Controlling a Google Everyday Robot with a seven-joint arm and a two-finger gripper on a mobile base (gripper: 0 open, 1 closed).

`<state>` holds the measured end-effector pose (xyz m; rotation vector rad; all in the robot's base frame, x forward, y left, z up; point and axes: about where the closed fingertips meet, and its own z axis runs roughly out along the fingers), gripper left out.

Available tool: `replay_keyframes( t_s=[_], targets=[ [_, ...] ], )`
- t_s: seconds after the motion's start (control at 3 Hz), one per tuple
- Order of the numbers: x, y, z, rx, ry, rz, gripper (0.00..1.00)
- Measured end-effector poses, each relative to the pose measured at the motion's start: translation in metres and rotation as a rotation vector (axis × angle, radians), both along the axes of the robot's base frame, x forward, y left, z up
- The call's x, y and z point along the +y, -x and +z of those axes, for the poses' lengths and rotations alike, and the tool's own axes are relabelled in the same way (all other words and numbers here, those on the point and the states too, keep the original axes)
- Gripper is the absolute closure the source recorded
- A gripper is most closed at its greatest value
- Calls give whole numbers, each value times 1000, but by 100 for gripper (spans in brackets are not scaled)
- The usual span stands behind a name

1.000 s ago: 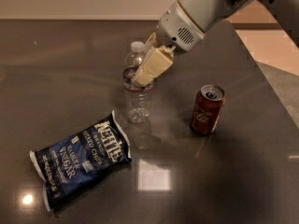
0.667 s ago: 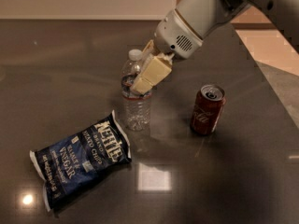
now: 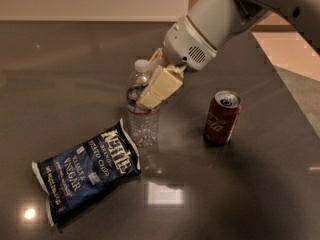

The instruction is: Move water bottle near blue chip bag

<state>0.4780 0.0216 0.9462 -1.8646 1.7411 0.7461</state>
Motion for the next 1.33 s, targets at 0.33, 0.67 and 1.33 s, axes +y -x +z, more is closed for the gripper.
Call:
replay_keyframes(
  t_s=[0.33,0.67,1.33],
  targets=[
    [0,6,-3,-4,-5,10,35],
    [-1,9,-7,-5,-10,14,12],
    [-3,10,-12,-5,-13,14,0]
  ],
)
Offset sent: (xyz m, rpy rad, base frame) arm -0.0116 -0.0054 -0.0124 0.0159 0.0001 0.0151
